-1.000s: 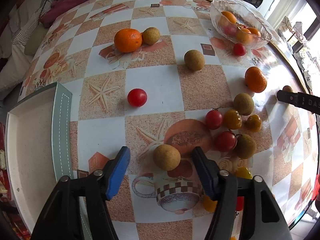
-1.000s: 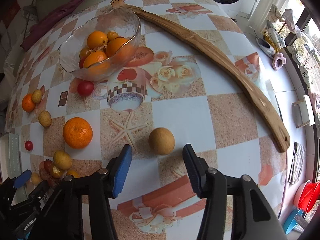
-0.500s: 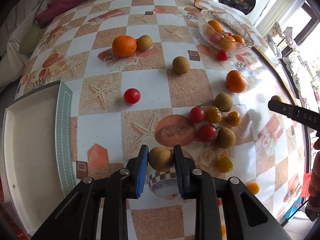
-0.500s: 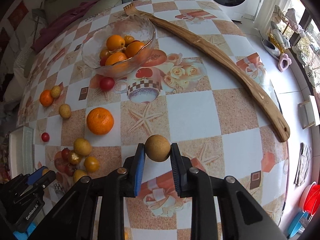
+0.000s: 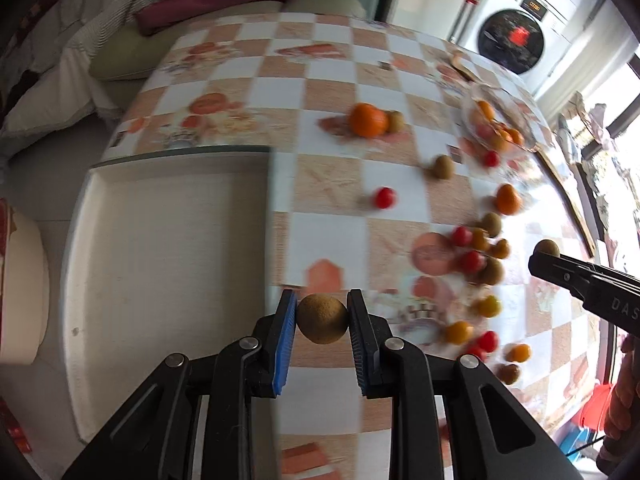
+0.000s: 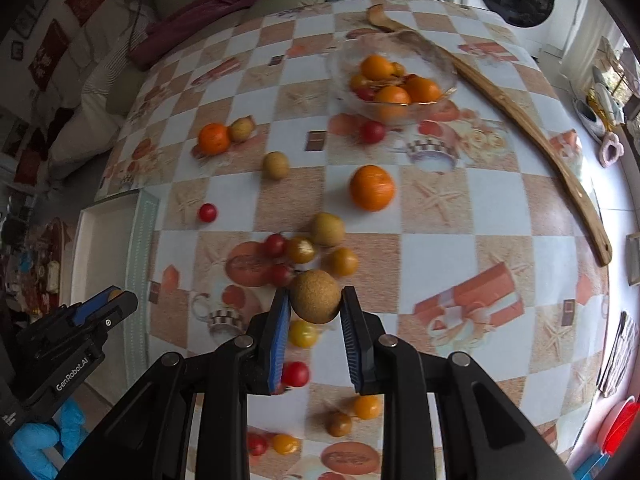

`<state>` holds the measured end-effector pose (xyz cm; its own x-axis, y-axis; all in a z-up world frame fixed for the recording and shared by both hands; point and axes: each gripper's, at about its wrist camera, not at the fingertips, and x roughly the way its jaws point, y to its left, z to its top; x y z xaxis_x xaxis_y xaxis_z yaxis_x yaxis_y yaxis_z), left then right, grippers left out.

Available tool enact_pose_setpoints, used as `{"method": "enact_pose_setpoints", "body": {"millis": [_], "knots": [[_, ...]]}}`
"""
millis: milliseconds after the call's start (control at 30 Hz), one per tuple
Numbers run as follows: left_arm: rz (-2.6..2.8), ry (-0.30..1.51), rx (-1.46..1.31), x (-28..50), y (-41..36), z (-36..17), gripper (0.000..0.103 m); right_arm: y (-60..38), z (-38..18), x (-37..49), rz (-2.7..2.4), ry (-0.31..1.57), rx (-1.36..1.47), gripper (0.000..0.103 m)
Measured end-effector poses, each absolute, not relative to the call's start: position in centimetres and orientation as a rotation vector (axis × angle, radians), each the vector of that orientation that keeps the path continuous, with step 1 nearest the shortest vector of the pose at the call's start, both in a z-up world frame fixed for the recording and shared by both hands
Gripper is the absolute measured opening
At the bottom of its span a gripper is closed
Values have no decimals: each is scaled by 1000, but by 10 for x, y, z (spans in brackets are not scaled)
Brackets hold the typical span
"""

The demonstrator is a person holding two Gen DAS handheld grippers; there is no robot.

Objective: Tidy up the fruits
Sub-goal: 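Carry both brown fruits into the white tray and open both tools to release them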

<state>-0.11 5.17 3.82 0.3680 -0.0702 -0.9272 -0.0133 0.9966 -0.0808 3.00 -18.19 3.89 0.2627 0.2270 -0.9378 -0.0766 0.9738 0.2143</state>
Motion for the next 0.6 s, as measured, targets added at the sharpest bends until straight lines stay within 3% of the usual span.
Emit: {"method": "enact_pose_setpoints", "body": {"millis": [300,600], "knots": [[153,1226,-161,3,161,17,27,-53,40,50,446,1312,81,27],[221,1275,-161,18,200,-18,27,47,18,79,550,1361,24,27]]}}
